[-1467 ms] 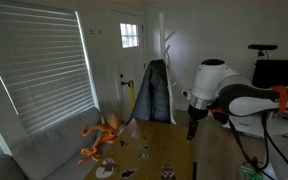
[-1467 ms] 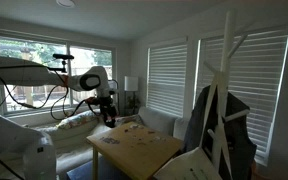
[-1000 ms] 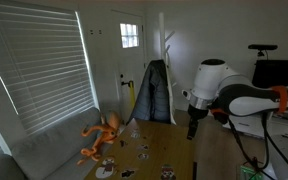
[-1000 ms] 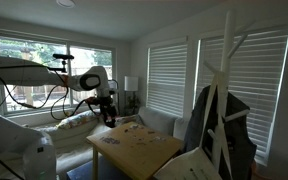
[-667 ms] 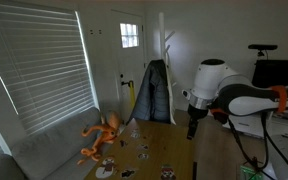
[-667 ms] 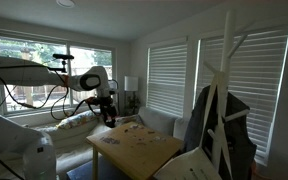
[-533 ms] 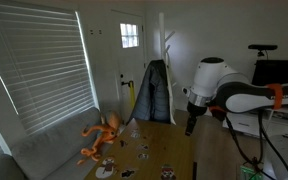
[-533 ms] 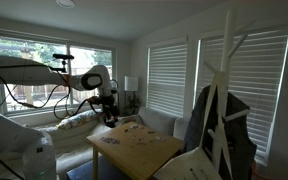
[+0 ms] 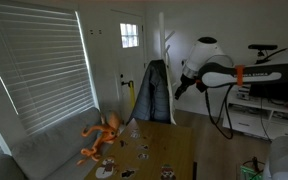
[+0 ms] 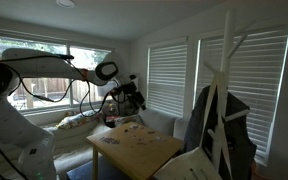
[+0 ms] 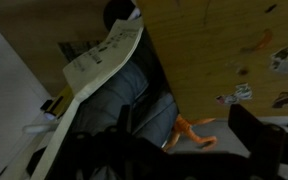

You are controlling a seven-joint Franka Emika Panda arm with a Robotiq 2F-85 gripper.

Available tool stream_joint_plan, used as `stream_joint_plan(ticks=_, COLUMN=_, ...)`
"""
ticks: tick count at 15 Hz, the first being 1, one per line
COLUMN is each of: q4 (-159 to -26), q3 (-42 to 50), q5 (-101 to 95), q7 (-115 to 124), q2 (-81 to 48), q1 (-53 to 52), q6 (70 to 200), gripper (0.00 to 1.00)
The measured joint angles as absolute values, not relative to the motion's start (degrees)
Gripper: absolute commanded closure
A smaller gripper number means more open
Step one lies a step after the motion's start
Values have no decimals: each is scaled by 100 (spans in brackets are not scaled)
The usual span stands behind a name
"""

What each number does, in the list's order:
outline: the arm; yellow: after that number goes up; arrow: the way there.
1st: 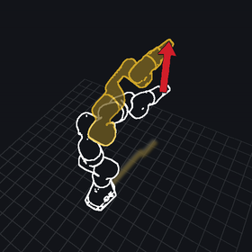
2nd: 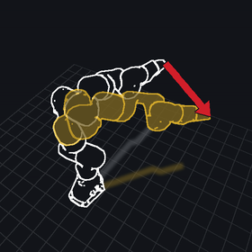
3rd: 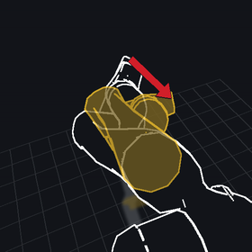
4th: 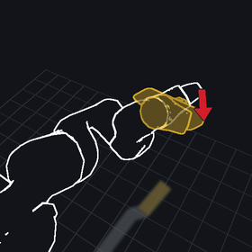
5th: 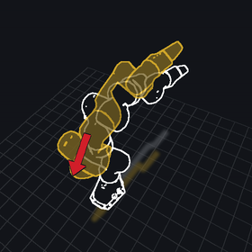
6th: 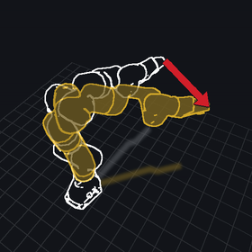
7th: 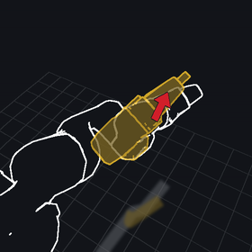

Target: Pick up the white bag strap and hang it on the coat hanger right below it

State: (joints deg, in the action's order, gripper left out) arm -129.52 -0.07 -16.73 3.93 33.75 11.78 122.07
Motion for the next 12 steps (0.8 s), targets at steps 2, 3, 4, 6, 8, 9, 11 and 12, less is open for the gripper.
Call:
stream_joint_plan(ticks=2, q4=-12455, q3=76, q5=-1854, q7=422, q2=2950, q1=1312, q6=12435, gripper=0)
stream_joint_plan(ticks=3, q4=-12220, q3=110, q5=-1899, q7=464, q2=2747, q1=1350, q6=12549, gripper=0)
stream_joint_plan(ticks=4, q4=-12020, q3=139, q5=-1928, q7=496, q2=2571, q1=1366, q6=12611, gripper=0)
stream_joint_plan(ticks=6, q4=-11797, q3=157, q5=-1944, q7=518, q2=2350, q1=1373, q6=12624, gripper=0)
stream_joint_plan(ticks=8, q4=-11747, q3=156, q5=-1946, q7=526, q2=2296, q1=1373, q6=12624, gripper=0)
stream_joint_plan(ticks=9, q4=-11745, q3=156, q5=-1947, q7=528, q2=2296, q1=1373, q6=12624, gripper=0)
stream_joint_plan(ticks=11, q4=-11741, q3=156, q5=-1947, q7=530, q2=2297, q1=1373, q6=12624, gripper=0)
stream_joint_plan(ticks=12, q4=-11740, q3=156, q5=-1947, q7=530, q2=2297, q1=1373, q6=12624, gripper=0)
